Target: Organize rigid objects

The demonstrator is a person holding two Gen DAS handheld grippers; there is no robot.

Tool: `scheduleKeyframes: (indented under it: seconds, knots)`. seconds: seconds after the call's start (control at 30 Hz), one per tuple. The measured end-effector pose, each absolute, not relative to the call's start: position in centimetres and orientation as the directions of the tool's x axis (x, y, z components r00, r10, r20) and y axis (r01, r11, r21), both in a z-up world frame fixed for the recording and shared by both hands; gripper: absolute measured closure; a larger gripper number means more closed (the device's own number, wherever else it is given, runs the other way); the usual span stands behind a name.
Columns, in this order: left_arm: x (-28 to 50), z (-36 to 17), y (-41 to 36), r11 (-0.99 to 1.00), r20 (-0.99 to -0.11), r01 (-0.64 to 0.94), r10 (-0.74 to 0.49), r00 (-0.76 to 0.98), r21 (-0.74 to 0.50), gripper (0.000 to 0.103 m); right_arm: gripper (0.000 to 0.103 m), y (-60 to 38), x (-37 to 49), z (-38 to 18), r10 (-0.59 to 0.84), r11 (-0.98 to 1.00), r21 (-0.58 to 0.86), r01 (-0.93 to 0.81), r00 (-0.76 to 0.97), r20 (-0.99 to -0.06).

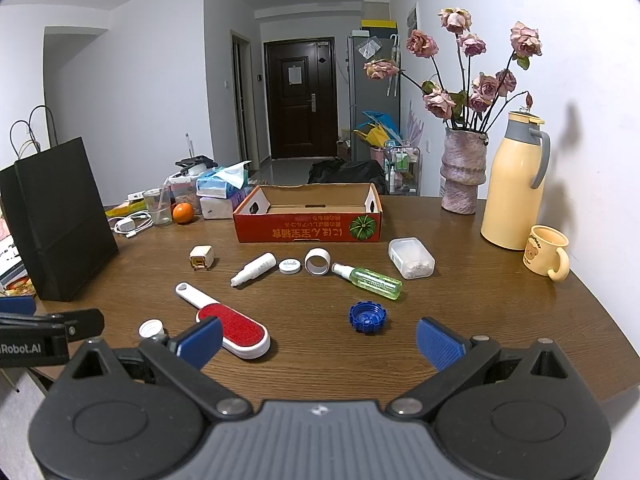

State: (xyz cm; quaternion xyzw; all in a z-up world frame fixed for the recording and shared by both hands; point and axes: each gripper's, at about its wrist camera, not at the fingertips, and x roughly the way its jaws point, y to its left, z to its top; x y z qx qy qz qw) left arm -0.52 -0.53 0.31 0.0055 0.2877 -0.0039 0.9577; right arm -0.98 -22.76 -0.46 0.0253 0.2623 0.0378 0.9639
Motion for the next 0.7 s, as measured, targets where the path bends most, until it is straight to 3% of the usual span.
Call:
scheduleKeyframes:
  seconds: [0.4, 0.7]
  knots:
    - [0.1, -0.8, -0.4, 1.0, -0.564, 0.021, -0.016, 0.826, 0.002, 0.0, 0.0, -22.9, -0.3, -1.3, 0.087, 0.996, 0.067, -0.061, 0.852, -0.516]
    - [2.8, -3.9, 0.9, 1.0, -0.632, 0.002, -0.01, 0.775, -0.014, 0.0, 0.0, -22.2, 1.6, -3.5, 0.1, 0.995, 0.075, -0.071, 0.828, -0.551]
